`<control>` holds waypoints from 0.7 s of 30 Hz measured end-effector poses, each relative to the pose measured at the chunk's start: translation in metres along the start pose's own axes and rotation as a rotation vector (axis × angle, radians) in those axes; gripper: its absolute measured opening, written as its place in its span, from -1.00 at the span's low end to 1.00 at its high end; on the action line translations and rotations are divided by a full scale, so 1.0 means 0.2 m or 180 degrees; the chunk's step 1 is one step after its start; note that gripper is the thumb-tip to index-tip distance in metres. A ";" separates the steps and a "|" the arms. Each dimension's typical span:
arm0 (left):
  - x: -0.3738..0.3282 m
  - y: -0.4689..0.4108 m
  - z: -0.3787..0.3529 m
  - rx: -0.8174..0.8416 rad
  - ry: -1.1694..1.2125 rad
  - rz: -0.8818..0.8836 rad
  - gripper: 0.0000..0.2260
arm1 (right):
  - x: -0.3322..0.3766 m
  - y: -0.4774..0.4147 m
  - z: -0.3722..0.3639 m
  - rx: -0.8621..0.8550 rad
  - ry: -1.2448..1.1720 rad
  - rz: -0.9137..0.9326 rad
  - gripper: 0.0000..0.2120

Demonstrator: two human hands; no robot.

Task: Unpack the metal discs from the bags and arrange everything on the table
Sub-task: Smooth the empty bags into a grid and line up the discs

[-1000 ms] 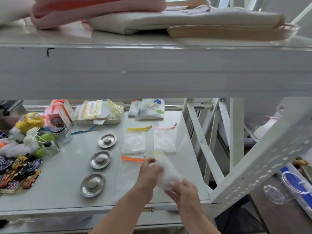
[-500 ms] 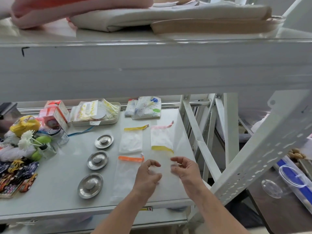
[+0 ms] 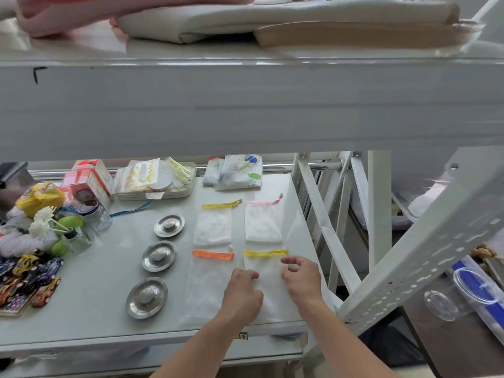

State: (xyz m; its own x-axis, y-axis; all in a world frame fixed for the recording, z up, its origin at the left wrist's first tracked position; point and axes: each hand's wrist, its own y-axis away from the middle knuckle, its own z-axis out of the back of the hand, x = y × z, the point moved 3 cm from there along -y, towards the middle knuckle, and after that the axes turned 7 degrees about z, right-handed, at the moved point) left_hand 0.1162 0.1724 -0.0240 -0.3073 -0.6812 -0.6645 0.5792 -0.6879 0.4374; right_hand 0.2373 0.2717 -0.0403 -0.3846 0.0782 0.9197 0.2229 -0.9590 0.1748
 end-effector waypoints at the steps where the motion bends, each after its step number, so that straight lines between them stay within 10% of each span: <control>1: 0.00 0.00 0.00 -0.0001 -0.0052 -0.0007 -0.56 | 0.00 -0.01 0.00 -0.0049 0.0122 0.0046 -0.78; 11: -0.02 0.11 0.07 -0.0331 -0.1777 -0.0591 -0.54 | 0.02 0.07 0.02 0.0298 0.1586 0.1221 -0.68; 21: 0.01 0.02 0.18 -0.0350 -0.1409 -0.0760 -0.57 | 0.10 0.00 -0.03 0.0506 0.2044 0.1503 -0.59</control>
State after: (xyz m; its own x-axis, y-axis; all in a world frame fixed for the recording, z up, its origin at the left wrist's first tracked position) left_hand 0.0914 0.1590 -0.0017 -0.7170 -0.5656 -0.4074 0.5226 -0.8230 0.2227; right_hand 0.2244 0.2718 -0.0246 -0.6463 -0.5428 0.5363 0.5962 -0.7979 -0.0891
